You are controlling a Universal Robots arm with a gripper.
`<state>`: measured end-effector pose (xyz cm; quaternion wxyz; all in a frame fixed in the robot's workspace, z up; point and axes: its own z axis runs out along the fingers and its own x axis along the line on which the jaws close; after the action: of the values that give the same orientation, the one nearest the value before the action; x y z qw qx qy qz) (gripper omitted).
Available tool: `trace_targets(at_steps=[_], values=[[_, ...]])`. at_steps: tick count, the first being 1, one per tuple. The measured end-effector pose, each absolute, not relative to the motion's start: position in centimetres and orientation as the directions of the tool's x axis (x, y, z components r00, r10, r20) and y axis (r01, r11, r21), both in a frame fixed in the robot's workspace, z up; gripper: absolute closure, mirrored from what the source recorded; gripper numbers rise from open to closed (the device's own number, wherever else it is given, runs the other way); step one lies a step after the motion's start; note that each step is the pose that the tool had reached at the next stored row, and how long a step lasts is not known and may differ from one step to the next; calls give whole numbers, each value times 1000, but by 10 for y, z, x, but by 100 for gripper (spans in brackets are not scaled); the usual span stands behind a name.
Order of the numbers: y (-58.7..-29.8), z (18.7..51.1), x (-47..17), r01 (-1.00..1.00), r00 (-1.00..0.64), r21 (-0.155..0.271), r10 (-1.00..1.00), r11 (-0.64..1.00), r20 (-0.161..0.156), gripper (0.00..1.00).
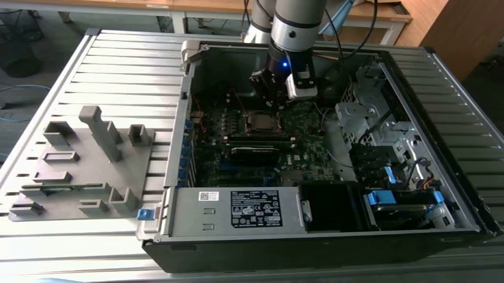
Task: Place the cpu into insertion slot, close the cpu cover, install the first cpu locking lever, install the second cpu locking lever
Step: 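Close the cpu cover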
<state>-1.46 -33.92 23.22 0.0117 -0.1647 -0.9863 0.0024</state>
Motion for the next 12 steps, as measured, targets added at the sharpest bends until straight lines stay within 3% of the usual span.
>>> trace_targets(at_steps=[12], values=[[-339, 232, -15, 221, -975, -8, 221, 975, 22, 90]])
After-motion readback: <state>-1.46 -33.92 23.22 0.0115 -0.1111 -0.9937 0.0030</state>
